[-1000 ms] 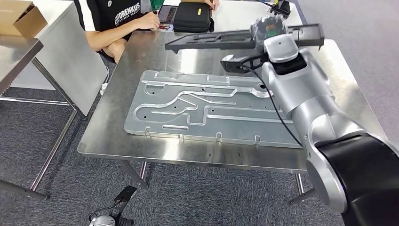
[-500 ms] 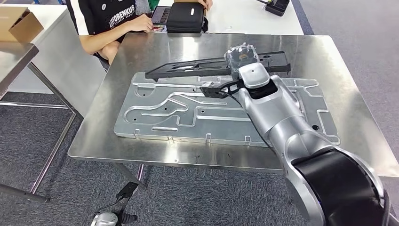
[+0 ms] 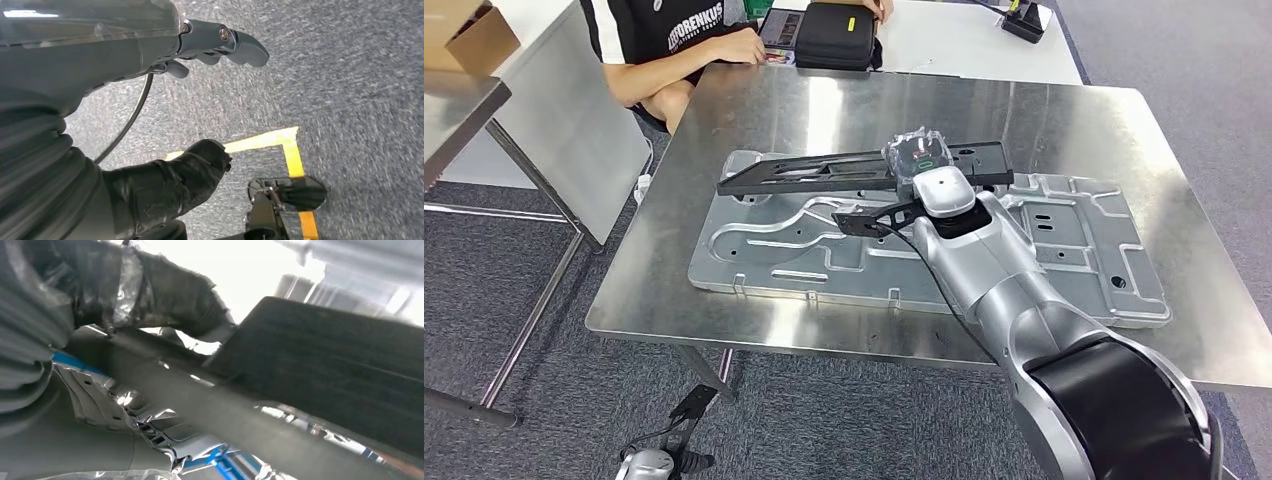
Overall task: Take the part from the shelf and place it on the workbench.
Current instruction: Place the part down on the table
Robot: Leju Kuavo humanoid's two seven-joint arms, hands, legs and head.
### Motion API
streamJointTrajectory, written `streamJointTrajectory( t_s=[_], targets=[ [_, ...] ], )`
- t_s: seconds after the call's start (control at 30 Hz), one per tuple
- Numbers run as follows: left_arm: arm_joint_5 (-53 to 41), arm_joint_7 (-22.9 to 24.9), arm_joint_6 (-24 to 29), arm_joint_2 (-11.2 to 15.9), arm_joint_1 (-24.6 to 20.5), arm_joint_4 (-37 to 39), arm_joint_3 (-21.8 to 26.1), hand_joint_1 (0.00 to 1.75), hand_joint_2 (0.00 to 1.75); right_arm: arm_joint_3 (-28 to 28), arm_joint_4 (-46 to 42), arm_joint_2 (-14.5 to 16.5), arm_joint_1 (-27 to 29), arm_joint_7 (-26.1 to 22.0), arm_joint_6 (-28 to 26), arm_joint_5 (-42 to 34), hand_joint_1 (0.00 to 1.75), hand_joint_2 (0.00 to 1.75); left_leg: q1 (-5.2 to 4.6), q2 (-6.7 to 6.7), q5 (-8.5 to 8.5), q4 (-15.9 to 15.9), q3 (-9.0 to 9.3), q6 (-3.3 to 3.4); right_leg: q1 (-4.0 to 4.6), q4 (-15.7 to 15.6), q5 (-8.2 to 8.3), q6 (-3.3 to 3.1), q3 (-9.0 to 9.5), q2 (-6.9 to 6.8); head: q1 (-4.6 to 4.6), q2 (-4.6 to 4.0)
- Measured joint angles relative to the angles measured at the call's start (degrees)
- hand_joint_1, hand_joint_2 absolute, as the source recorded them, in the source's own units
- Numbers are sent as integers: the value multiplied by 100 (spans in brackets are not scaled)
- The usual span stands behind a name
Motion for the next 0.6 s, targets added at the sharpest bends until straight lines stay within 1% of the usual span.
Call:
streamJointTrajectory(
  t_s=[0.03, 0.07, 0.1, 0.13, 0.17, 0.2, 0.23, 0.27, 0.33, 0.37, 0.4, 0.47, 0.5, 0.53, 0.57, 0.6],
  targets=[
    [-8, -42, -5, 2, 0, 13, 0, 0, 175, -18, 15, 0, 62, 1, -8, 0, 0, 0, -8, -4, -4, 1, 6, 6, 1, 147, 6, -9, -86, 0, 0, 0],
    [-11, -87, 0, 4, 0, 25, 0, 0, 175, -38, 30, 1, 114, 5, -17, 0, 0, 0, -19, -9, -9, 2, 15, 10, 5, 73, 117, -30, -66, 0, 0, 0],
    [-9, -123, 14, 5, -2, 35, 0, 0, 175, -56, 41, 1, 148, 9, -28, 0, 0, 0, -31, -13, -15, 3, 27, 13, 16, -225, 309, -65, 66, 1, 0, 0],
    [-4, -146, 27, 4, -6, 42, 0, 0, 175, -76, 48, 1, 162, 8, -45, 0, 0, 0, -41, -16, -22, 3, 40, 13, 35, -643, 509, -115, 257, 2, 0, 0],
    [4, -156, 34, 2, -11, 46, 0, 0, 175, -91, 52, 3, 163, 3, -62, 1, 0, 0, -59, -14, -31, 6, 43, 5, 56, -1022, 647, -164, 447, -1, 0, 0],
    [12, -152, 37, -1, -16, 49, 0, 0, 175, -100, 54, 6, 161, -2, -75, 1, 0, 0, -63, -10, -37, 6, 42, -8, 81, -1297, 724, -200, 586, -3, 0, 0],
    [19, -147, 37, -3, -18, 53, 1, 0, 131, -107, 57, 10, 162, -7, -83, 2, 0, 0, -63, -5, -41, 5, 39, -26, 100, -1438, 739, -223, 659, -2, 0, 0],
    [24, -141, 38, -4, -18, 57, 1, 0, 87, -111, 61, 13, 166, -10, -84, 2, 0, 0, -61, 0, -40, 0, 37, -49, 113, -1470, 727, -230, 684, -2, 0, 0],
    [25, -137, 40, 1, -19, 64, 2, 0, 0, -123, 66, 19, 175, -9, -85, 2, 0, 0, -60, 4, -66, 12, 45, -98, 89, -1536, 750, -243, 721, -3, 0, 0],
    [25, -137, 43, 4, -22, 67, 2, 0, 0, -131, 66, 24, 175, -9, -85, 2, 0, 0, -61, 7, -137, 95, 17, -123, 68, -1577, 764, -255, 751, -12, -1, 0],
    [25, -136, 45, 9, -27, 70, 2, 0, 0, -139, 66, 31, 174, -9, -85, 2, 0, 0, -58, 8, -266, 297, -66, -150, 45, -1615, 779, -267, 779, -21, -1, 0],
    [24, -128, 49, 21, -26, 78, 2, 0, 0, -147, 75, 44, 192, -20, -80, 2, 0, 0, -28, 13, -605, 977, -375, -201, 37, -1631, 783, -284, 798, -33, -1, 0],
    [22, -122, 50, 27, -18, 82, 2, 0, 0, -147, 86, 48, 216, -26, -78, 2, 0, 0, -13, 13, -725, 1316, -538, -226, 36, -1625, 781, -288, 796, -34, -1, 0],
    [19, -116, 50, 34, -8, 85, 2, 0, 0, -147, 97, 49, 247, -30, -77, 2, 0, 0, 3, 14, -746, 1499, -632, -248, 34, -1615, 776, -287, 794, -33, -1, 0],
    [15, -112, 52, 39, 1, 87, 2, 0, 0, -148, 106, 49, 276, -29, -77, 2, 0, 0, 19, 15, -661, 1473, -626, -268, 27, -1599, 769, -280, 791, -32, -1, 0],
    [10, -110, 56, 45, 6, 87, 2, 0, 0, -148, 111, 48, 293, -23, -75, 2, 0, 0, 36, 19, -488, 1232, -512, -284, 16, -1575, 756, -265, 788, -29, -1, 0]
  ],
)
